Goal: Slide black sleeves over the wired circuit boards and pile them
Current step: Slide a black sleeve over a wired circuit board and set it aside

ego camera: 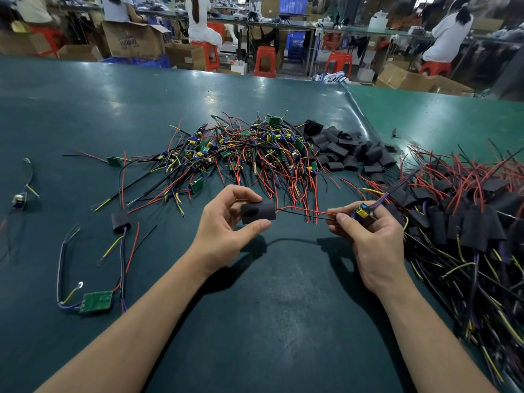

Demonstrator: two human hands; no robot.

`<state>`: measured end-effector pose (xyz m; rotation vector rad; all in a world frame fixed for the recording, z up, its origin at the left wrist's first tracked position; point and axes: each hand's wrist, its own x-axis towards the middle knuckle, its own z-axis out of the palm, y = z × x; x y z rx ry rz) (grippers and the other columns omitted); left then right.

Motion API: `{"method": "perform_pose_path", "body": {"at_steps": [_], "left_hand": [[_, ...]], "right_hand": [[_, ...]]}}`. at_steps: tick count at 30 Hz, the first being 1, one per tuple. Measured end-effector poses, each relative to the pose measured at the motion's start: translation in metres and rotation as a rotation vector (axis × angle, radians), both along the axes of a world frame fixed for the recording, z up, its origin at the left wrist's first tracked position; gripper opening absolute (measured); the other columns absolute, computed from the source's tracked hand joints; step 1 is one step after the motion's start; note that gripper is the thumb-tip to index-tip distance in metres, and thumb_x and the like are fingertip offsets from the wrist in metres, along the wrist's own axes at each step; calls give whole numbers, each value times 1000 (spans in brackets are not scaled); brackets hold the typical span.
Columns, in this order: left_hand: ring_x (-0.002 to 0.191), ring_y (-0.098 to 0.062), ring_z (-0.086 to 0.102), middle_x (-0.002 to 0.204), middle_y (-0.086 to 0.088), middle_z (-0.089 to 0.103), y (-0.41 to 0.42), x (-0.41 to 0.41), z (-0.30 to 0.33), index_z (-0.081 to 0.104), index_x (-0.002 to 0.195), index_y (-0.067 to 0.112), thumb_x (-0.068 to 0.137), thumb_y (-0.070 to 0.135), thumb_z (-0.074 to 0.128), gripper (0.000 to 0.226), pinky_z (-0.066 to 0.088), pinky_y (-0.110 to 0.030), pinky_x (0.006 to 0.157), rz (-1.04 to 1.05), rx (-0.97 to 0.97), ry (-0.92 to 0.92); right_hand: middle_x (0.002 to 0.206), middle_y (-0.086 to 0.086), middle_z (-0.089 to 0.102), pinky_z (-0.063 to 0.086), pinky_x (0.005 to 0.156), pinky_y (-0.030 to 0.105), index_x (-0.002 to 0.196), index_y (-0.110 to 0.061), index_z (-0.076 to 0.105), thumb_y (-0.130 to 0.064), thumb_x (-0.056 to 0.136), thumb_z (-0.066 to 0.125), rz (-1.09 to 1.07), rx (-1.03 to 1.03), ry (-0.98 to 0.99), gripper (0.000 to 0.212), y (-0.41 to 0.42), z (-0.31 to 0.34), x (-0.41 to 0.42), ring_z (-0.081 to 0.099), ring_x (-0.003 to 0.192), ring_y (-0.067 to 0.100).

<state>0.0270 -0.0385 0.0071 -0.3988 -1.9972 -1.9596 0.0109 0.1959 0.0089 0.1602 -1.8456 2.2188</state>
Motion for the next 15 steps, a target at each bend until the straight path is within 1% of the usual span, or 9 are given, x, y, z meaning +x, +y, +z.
{"method": "perform_pose_path", "body": {"at_steps": [2,4,6,9,12,15], "left_hand": [[92,-14,65,100,-5,65,0,0,0,58,100,13,70,3,77,37,51,-25,88,1,2,9],[93,-16,64,101,-7,65,-1,0,0,58,100,13,70,3,77,36,50,-28,90,3,12,6],[93,-17,63,101,-8,65,-1,0,0,59,99,13,70,4,77,35,50,-30,89,-3,3,-3],[91,-17,64,99,-6,66,-1,0,0,60,98,12,70,6,78,34,50,-30,88,-2,-25,-9],[91,-15,65,99,-4,67,0,0,-1,60,100,12,71,8,78,34,51,-27,88,5,-84,-2],[99,-15,68,105,-2,69,0,1,-2,61,105,16,75,4,76,36,53,-30,94,-8,-131,11]], "right_hand": [[87,12,75,59,71,28,83,-15,64,12,87,62,-19,32,22,28,1,1,0,73,81,26],[87,11,75,58,71,27,82,-18,65,11,87,63,-30,78,43,30,1,2,1,73,80,25],[87,10,75,58,72,26,80,-24,67,11,86,64,-35,127,64,36,-1,3,3,73,80,23],[87,10,75,59,74,28,78,-29,70,11,86,65,-34,156,98,41,-3,5,6,73,82,25],[88,13,75,60,74,30,80,-24,70,11,86,65,-11,135,105,35,-3,5,6,73,81,28],[87,15,74,59,71,30,88,-16,67,12,86,63,43,38,42,29,-3,4,6,72,78,27]]}}
